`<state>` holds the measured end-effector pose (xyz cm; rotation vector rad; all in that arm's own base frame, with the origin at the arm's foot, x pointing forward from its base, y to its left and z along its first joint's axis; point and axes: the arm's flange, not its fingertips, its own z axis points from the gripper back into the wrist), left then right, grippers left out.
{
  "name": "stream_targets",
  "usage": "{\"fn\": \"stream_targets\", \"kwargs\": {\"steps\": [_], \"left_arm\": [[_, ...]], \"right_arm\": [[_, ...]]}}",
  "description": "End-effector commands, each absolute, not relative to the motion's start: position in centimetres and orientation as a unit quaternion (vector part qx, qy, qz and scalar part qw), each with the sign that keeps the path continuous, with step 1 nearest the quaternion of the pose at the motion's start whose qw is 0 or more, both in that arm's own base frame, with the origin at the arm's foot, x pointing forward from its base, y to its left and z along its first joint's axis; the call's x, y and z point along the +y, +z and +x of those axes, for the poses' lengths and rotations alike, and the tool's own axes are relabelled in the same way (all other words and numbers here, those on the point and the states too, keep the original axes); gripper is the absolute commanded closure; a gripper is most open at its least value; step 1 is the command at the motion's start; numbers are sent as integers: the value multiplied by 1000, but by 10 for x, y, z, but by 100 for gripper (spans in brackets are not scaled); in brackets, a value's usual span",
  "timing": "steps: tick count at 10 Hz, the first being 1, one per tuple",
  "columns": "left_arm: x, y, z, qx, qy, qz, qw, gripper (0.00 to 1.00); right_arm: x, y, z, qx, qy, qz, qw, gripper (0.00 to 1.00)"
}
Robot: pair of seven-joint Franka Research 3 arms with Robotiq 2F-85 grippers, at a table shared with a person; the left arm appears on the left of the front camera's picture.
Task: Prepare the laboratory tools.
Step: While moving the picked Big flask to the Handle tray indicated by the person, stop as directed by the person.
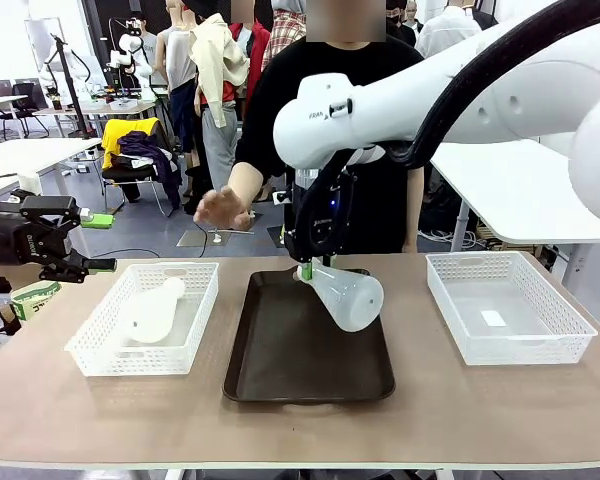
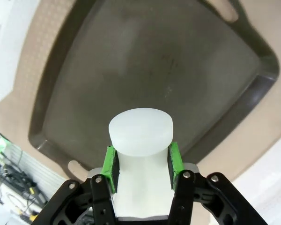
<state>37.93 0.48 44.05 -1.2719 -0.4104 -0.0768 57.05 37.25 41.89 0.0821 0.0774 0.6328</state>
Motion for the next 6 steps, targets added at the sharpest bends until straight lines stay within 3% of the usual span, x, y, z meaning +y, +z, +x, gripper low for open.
{"fn": "stream_targets", "kwargs": {"steps": [1,6], "left_arm": [[5,439,379,-201,-40,-598,775,0],[5,439,379,-201,-40,-598,775,0]], "right_arm": [[381,423,569,33,304,24,952,100],[372,419,571,38,311,40,949,100]]}}
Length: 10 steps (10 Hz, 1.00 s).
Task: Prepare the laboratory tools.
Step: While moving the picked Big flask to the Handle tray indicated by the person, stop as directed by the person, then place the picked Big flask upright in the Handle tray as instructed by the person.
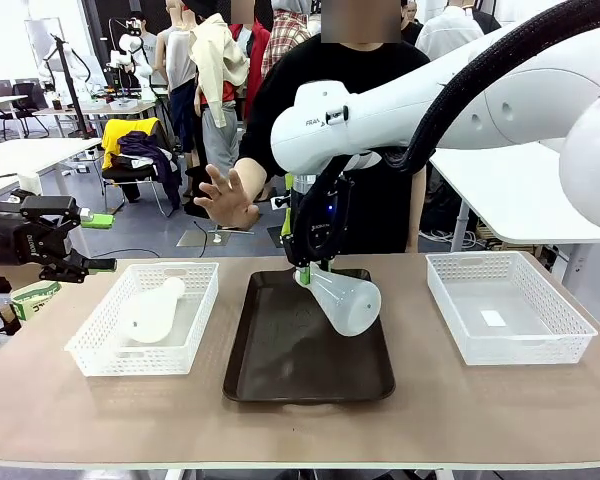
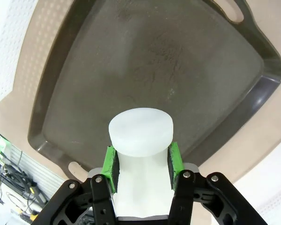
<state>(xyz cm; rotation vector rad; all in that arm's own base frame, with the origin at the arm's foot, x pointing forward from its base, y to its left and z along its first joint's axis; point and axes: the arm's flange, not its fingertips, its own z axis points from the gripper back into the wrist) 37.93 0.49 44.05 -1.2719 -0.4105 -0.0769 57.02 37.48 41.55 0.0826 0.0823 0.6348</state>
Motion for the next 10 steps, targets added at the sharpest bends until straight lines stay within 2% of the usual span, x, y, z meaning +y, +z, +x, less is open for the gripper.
{"fn": "stream_targets", "kwargs": {"steps": [1,10], "left_arm": [[5,439,379,-201,-40,-598,775,0],[5,439,379,-201,-40,-598,775,0]], "right_arm": [[372,419,571,38,311,40,949,100],[372,419,571,38,311,40,949,100]]}}
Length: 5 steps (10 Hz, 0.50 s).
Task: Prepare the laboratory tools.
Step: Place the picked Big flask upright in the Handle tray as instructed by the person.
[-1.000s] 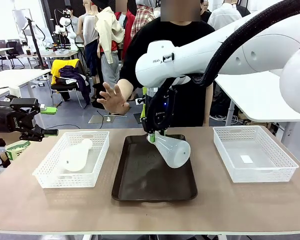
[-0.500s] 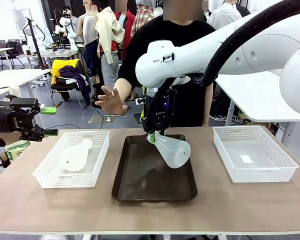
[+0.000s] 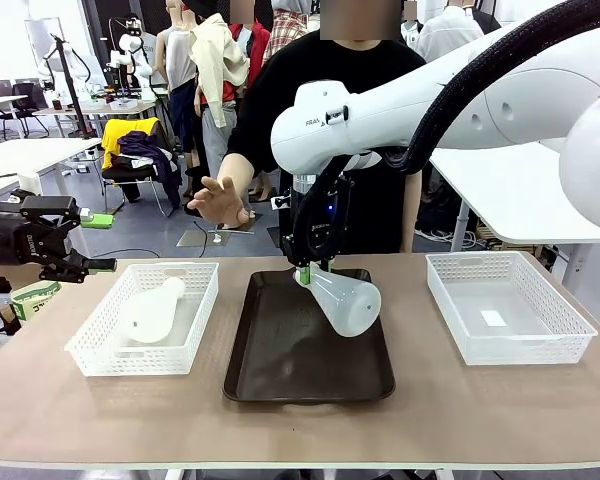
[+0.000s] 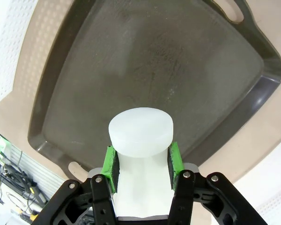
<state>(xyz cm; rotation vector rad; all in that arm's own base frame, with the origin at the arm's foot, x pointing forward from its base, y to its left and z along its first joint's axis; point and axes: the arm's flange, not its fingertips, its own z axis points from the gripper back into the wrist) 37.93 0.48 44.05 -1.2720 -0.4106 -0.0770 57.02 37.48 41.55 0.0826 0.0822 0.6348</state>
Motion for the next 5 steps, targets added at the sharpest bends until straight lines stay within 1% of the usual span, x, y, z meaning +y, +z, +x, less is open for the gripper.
{"fn": "stream_targets", "kwargs": {"steps": [1,5], "left_arm": [[5,439,379,-201,-40,-598,775,0],[5,439,379,-201,-40,-598,775,0]], "right_arm": [[372,419,571,38,311,40,949,100],[372,419,571,38,311,40,949,100]]}}
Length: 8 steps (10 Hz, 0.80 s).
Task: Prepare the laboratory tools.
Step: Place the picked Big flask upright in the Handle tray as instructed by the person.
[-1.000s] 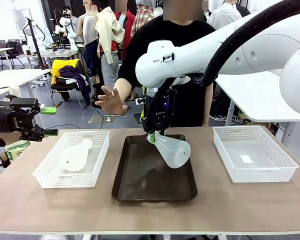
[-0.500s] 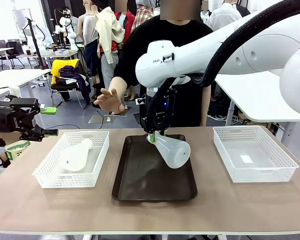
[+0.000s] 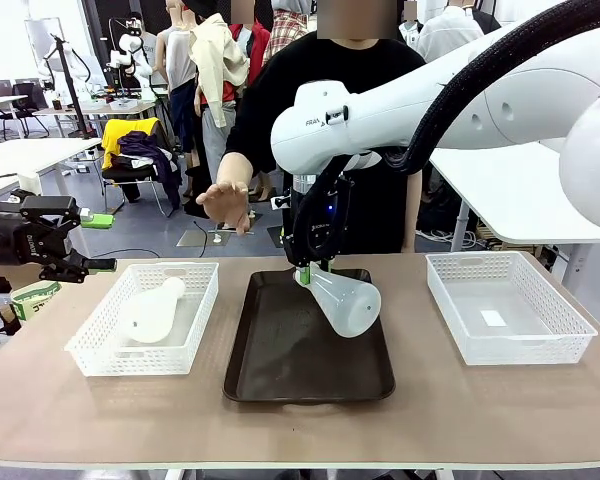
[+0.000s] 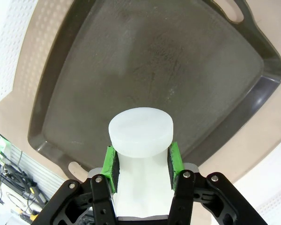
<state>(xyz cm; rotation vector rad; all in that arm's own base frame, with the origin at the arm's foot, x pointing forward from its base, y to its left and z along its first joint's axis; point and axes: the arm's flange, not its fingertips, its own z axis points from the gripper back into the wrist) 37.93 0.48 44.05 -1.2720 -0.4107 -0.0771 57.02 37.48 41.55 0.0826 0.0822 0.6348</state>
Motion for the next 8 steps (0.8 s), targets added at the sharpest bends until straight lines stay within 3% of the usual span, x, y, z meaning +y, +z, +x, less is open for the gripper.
{"fn": "stream_targets", "kwargs": {"steps": [1,8], "left_arm": [[5,439,379,-201,-40,-598,775,0],[5,439,379,-201,-40,-598,775,0]], "right_arm": [[372,419,571,38,311,40,949,100],[372,419,571,38,311,40,949,100]]}}
